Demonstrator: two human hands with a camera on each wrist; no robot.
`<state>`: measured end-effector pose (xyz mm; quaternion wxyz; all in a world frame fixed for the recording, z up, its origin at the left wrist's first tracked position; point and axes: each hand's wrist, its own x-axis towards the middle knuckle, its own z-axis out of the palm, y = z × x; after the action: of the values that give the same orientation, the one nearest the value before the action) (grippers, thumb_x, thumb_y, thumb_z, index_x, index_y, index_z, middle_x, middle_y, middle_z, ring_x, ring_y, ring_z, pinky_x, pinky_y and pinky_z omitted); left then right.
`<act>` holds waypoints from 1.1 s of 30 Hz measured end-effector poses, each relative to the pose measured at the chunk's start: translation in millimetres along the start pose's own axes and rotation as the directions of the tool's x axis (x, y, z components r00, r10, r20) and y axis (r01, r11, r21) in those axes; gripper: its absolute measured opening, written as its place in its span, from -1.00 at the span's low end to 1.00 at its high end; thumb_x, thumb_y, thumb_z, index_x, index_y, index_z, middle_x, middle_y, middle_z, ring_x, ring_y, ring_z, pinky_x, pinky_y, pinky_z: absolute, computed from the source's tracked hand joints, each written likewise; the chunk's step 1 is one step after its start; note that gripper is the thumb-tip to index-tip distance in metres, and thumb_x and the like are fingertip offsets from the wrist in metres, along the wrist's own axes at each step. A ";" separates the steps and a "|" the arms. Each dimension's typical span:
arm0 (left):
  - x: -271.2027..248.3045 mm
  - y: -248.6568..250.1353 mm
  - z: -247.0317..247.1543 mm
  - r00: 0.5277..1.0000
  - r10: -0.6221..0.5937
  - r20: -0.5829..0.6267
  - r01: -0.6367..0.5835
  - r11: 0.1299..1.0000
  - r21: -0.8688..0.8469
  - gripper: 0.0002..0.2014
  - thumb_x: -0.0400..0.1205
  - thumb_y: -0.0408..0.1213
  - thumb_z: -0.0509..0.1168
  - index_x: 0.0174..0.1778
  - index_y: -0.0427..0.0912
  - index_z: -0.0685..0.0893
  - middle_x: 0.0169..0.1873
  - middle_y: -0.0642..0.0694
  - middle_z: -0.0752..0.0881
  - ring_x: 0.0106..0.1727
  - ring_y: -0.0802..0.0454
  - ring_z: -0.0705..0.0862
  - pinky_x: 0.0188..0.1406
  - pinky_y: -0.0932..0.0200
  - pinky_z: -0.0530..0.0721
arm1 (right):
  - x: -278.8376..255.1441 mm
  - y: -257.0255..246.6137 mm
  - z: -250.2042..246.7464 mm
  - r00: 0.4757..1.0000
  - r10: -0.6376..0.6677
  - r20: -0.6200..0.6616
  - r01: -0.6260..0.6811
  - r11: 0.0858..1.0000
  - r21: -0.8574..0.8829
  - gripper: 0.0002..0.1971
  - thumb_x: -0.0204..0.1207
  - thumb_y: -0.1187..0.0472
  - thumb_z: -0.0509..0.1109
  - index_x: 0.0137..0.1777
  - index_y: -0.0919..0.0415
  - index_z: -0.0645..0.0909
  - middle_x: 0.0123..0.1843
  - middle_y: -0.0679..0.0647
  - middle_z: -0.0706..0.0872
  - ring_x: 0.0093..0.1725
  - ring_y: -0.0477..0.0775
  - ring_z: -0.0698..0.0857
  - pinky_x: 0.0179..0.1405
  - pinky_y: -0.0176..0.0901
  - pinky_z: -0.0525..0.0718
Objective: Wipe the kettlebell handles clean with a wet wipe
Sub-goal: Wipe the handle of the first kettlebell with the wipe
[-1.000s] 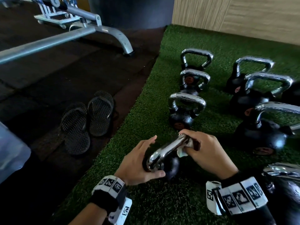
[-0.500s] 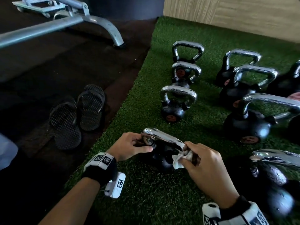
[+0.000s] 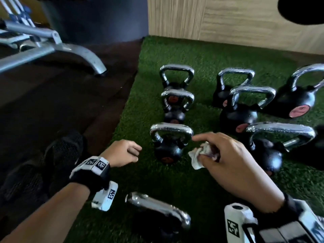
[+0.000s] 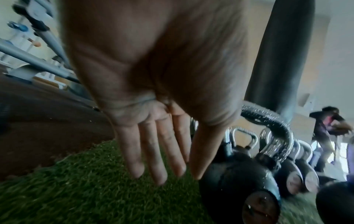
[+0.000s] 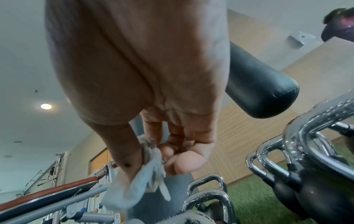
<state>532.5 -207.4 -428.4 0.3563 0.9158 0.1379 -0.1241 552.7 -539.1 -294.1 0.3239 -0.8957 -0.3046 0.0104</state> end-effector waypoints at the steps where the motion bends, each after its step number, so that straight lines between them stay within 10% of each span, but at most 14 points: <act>1: 9.5 3.9 -3.8 1.000 -0.024 0.020 0.023 0.999 0.032 -0.54 0.52 -0.17 0.61 0.33 0.14 0.72 0.00 0.24 0.83 -0.03 0.32 0.82 0.13 0.16 0.80 | 11.4 -0.4 -1.4 1.000 -0.003 -0.014 0.003 0.999 0.034 -0.59 0.39 0.27 0.53 0.18 -0.16 0.68 -0.19 -0.16 0.65 -0.07 -0.26 0.61 -0.13 -0.60 0.47; 6: 31.2 21.2 -2.1 0.967 -0.147 0.207 0.078 0.947 0.312 0.04 0.35 0.25 0.64 0.70 0.08 0.30 0.45 0.01 0.63 0.29 0.07 0.71 0.32 0.11 0.69 | 63.4 7.9 -6.4 0.997 0.050 0.065 -0.059 0.988 0.140 -0.70 0.36 0.33 0.55 0.03 0.06 0.60 -0.40 -0.02 0.62 -0.28 -0.06 0.60 -0.31 -0.30 0.52; 10: 39.8 28.5 -9.0 0.944 -0.161 0.288 0.081 0.960 0.270 0.22 0.26 0.39 0.60 0.77 0.18 0.11 0.57 0.00 0.50 0.38 0.09 0.67 0.38 0.14 0.65 | 90.6 23.2 -12.6 0.988 0.090 0.125 -0.096 0.995 0.041 -0.80 0.35 0.32 0.53 -0.09 0.09 0.66 -0.27 -0.09 0.57 -0.28 -0.15 0.55 -0.30 -0.49 0.46; 18: 66.4 27.6 18.4 0.987 0.072 0.141 -0.059 0.994 -0.091 -0.16 0.27 0.22 0.68 0.46 0.37 0.48 0.27 0.55 0.56 0.46 0.31 0.56 0.35 0.56 0.40 | 128.3 37.3 -14.4 0.983 0.107 0.152 -0.116 0.992 0.056 -0.72 0.30 0.28 0.60 -0.02 0.02 0.68 -0.26 -0.07 0.73 -0.32 -0.20 0.62 -0.29 -0.48 0.57; 21: 81.9 29.7 37.0 0.972 0.174 0.157 -0.117 0.942 -0.315 0.04 0.23 0.16 0.72 0.64 0.34 0.38 0.39 0.42 0.65 0.50 0.40 0.55 0.52 0.45 0.40 | 136.8 41.2 -8.3 0.984 0.081 0.158 -0.096 0.992 0.084 -0.75 0.29 0.26 0.65 -0.09 -0.02 0.73 -0.24 -0.13 0.77 -0.27 -0.30 0.65 -0.30 -0.56 0.57; 26: 94.6 30.1 62.0 0.958 0.253 0.133 -0.169 0.877 -0.449 -0.39 0.30 0.12 0.69 0.23 0.65 0.63 0.23 0.50 0.73 0.32 0.50 0.66 0.23 0.66 0.50 | 141.8 43.6 1.4 0.993 0.029 0.116 -0.029 1.000 0.003 -0.78 0.38 0.14 0.64 0.01 -0.14 0.83 -0.07 -0.20 0.74 -0.13 -0.32 0.69 -0.14 -0.61 0.55; 33: 106.8 24.3 60.9 0.911 0.395 0.119 -0.284 0.809 -0.514 -0.32 0.37 -0.05 0.71 0.32 0.59 0.61 0.35 0.43 0.69 0.42 0.42 0.63 0.32 0.61 0.47 | 135.7 30.3 11.3 0.996 0.001 0.091 0.001 1.000 -0.020 -0.75 0.39 0.18 0.62 0.04 -0.09 0.81 -0.12 -0.19 0.75 -0.17 -0.26 0.70 -0.11 -0.52 0.60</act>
<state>632.3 -248.9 -491.7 0.6039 0.7869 -0.0427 -0.1198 677.1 -476.0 -296.5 0.3009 -0.8974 -0.3190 0.0480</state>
